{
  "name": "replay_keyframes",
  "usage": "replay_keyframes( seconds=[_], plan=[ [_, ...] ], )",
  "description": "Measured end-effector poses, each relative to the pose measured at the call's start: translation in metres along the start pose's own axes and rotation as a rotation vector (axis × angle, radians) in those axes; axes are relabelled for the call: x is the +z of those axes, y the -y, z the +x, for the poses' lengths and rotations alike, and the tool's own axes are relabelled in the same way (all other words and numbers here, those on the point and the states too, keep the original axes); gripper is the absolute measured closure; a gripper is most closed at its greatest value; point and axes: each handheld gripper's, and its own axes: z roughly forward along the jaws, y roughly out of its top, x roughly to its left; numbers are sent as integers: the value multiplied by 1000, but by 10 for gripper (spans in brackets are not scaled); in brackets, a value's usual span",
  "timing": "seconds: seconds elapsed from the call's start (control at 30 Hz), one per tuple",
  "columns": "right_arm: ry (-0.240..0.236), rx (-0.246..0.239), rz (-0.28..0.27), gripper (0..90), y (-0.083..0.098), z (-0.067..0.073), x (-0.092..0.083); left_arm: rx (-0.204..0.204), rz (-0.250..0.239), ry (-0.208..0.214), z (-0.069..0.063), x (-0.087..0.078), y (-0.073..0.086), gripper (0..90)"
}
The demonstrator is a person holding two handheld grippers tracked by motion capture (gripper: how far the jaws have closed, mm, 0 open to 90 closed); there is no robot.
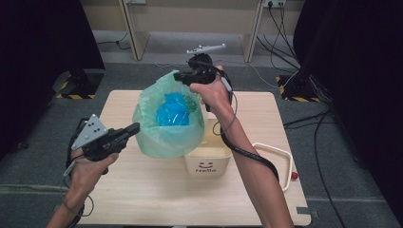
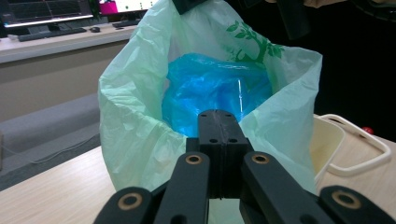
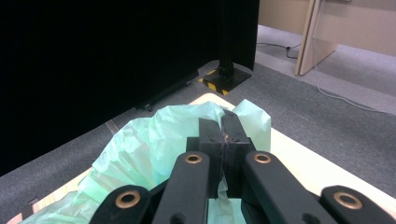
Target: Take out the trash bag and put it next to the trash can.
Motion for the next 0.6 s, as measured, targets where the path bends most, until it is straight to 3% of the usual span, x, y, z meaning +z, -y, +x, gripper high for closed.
replay_keyframes(
  seconds=[0.2, 0.6],
  plan=[
    [-7, -10, 8, 900, -5, 8, 11, -21, -3, -19, 10, -7, 5, 900],
    [-41, -9, 16, 900, -11, 23, 34, -15, 19, -46, 22, -22, 6, 900]
  ],
)
